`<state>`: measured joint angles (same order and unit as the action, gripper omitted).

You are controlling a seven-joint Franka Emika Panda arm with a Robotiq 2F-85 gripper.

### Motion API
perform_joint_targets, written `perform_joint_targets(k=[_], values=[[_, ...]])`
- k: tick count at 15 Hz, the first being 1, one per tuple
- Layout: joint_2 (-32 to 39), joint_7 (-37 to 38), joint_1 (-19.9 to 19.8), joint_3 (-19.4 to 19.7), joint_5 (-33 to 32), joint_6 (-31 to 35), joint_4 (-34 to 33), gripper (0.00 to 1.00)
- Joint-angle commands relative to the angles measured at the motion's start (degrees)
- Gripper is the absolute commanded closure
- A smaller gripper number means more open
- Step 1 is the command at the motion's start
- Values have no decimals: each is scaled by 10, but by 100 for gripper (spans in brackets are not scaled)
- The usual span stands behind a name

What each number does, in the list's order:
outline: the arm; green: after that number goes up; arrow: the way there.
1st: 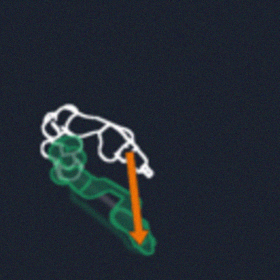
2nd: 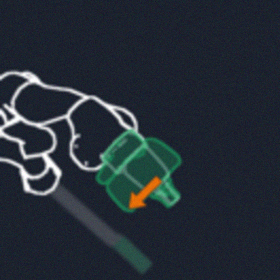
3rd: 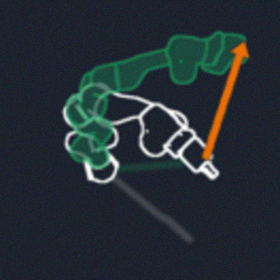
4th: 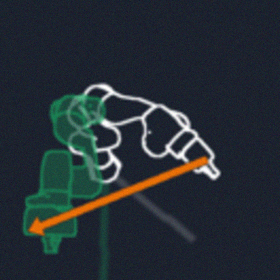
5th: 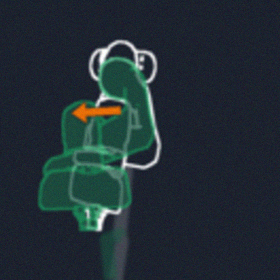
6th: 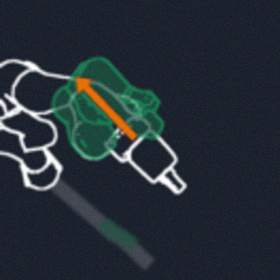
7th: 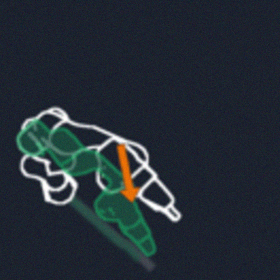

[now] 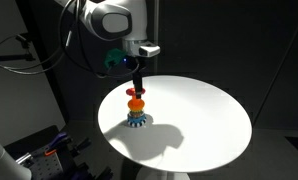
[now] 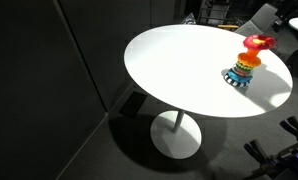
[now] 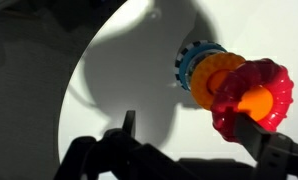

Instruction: Put the red ring on the ring holder

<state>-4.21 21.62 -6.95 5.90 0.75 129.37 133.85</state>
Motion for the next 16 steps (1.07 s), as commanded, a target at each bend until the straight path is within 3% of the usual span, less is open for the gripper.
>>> perform_joint_targets(k=[1, 16], values=[[4, -14, -2, 1, -3, -3, -1, 0], [27, -22, -2, 4, 0, -2, -5, 0]])
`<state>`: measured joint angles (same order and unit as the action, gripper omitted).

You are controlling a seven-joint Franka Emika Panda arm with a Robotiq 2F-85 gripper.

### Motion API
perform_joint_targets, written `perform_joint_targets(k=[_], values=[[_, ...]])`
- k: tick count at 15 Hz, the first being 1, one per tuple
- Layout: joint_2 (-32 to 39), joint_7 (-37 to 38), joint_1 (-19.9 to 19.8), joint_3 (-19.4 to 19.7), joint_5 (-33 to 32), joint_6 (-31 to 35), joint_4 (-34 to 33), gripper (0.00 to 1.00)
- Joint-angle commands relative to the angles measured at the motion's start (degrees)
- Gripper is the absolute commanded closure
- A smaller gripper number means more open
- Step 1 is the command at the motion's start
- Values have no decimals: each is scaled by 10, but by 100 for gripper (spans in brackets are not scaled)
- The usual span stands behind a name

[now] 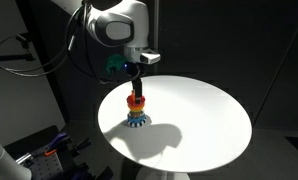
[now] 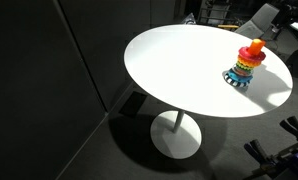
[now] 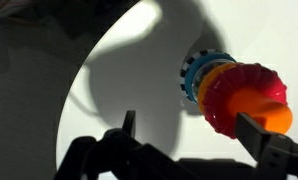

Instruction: Put the red ring on the ring holder

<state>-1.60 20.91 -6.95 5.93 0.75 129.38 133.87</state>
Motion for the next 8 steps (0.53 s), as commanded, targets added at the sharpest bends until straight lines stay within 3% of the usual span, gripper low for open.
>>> perform_joint_targets(k=[1, 8], values=[[0, -15, -2, 4, 1, -3, -6, 0], [-13, -47, -3, 9, 8, -19, -13, 0]])
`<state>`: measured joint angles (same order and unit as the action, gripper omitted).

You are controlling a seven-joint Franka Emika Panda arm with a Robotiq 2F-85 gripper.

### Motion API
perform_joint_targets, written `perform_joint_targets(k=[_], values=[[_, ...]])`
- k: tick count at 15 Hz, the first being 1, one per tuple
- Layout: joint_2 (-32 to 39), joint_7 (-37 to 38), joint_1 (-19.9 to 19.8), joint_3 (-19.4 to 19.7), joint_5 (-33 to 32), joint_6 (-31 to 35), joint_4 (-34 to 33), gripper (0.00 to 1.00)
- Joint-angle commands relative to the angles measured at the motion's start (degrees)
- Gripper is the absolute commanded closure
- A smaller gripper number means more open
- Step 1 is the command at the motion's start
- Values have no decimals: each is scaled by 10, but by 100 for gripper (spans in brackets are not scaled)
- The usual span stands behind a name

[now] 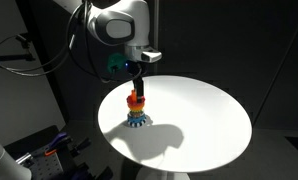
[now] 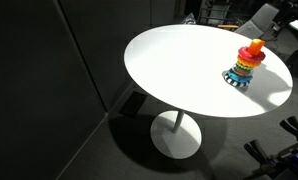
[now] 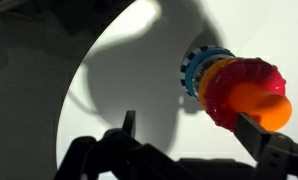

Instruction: Put the red ring on the ring holder

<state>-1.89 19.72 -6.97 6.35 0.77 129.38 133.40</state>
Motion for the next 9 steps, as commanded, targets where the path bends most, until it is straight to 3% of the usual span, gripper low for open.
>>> perform_joint_targets(k=[1, 5, 6, 9], values=[[-12, -50, -3, 6, 7, -24, -9, 0], [-19, -106, -3, 8, 3, -45, -12, 0], [-8, -76, -1, 4, 0, -19, -3, 0], [-12, -89, -1, 4, 0, -27, -3, 0]])
